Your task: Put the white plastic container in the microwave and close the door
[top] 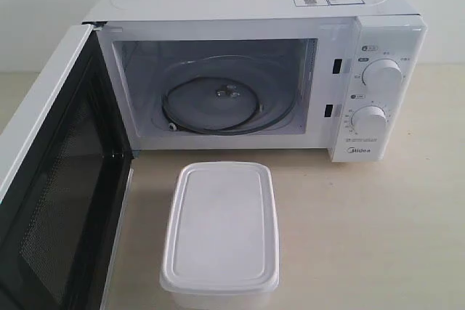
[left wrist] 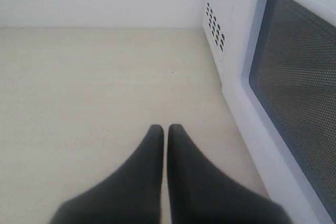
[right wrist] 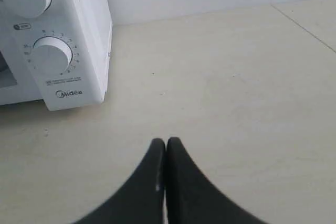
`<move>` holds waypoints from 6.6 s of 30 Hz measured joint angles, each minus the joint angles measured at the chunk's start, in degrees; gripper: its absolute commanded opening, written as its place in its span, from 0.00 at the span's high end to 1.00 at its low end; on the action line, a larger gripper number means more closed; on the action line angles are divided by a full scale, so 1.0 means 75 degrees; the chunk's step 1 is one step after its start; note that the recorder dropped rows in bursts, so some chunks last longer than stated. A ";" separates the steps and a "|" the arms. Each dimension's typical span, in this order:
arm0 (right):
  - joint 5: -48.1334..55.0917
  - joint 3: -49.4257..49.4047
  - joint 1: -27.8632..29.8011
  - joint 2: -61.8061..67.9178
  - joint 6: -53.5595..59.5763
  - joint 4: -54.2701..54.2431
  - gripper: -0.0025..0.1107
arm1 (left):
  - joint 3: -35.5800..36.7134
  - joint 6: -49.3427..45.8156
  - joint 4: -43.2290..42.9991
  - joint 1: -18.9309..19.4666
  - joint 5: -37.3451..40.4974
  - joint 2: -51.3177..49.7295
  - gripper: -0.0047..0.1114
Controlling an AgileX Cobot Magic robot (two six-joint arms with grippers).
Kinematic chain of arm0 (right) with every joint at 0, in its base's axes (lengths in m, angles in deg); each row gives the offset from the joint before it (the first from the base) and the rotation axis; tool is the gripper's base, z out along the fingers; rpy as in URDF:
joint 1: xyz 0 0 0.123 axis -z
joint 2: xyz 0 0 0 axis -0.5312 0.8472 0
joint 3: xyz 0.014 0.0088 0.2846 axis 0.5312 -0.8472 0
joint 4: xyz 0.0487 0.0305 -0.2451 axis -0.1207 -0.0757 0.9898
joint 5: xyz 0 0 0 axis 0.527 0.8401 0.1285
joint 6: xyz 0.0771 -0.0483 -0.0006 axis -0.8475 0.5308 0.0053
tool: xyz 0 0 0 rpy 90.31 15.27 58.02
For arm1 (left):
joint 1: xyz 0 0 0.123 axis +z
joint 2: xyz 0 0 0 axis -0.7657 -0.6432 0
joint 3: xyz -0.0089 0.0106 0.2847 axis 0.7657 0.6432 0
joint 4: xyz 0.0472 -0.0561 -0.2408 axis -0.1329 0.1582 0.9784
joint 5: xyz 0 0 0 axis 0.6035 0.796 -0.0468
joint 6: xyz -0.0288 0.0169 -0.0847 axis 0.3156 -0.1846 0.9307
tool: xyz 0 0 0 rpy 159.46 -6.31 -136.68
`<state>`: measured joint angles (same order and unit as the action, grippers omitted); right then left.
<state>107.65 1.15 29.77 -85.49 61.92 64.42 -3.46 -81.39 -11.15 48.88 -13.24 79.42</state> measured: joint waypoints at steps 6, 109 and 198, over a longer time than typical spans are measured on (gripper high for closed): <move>-0.0876 0.0000 0.0000 0.0000 0.0127 0.0083 0.98 | 0.0000 0.0000 0.0000 0.0000 0.0000 0.0000 0.92; 0.4243 0.5358 -0.2402 1.5012 1.2242 -1.3275 0.51 | 0.0000 0.0000 0.0000 0.0000 0.0000 0.0000 0.92; 0.3106 0.3795 -0.2434 1.1840 1.0356 -1.3247 0.98 | 0.0000 0.0000 0.0000 0.0000 0.0000 0.0000 0.92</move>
<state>130.95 29.62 11.52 3.31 139.59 -34.94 -3.46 -81.39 -11.15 48.88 -13.24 79.42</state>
